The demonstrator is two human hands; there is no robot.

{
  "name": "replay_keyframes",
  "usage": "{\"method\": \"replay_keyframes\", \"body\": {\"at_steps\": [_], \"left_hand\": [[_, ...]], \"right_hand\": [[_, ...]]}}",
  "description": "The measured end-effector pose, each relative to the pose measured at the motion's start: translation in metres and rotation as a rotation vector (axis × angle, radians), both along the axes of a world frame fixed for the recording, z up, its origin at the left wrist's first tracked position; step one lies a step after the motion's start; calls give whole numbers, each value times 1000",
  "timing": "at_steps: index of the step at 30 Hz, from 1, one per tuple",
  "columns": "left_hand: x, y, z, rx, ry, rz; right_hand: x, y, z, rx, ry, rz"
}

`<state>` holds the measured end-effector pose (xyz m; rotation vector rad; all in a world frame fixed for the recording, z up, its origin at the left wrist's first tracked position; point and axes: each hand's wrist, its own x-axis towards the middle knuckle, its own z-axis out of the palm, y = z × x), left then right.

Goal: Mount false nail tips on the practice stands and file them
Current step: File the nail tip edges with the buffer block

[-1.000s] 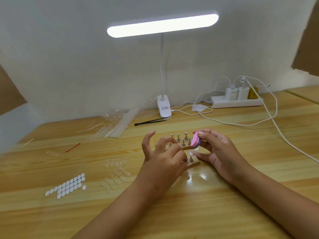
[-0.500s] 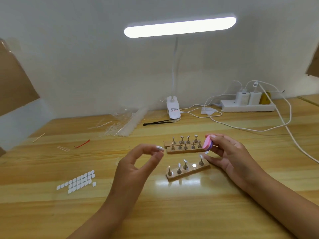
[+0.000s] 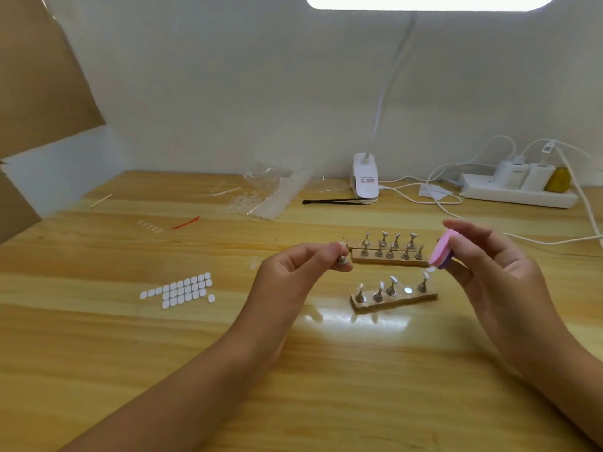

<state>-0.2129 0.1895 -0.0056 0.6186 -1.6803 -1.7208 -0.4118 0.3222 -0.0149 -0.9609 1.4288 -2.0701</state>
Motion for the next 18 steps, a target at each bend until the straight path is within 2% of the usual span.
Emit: {"method": "replay_keyframes", "body": {"at_steps": [8, 18], "left_hand": [[-2, 0, -4, 78, -23, -146], [-4, 8, -13, -47, -117, -173]], "right_hand": [[39, 2, 3, 19, 119, 321], [44, 2, 0, 92, 85, 313]]}}
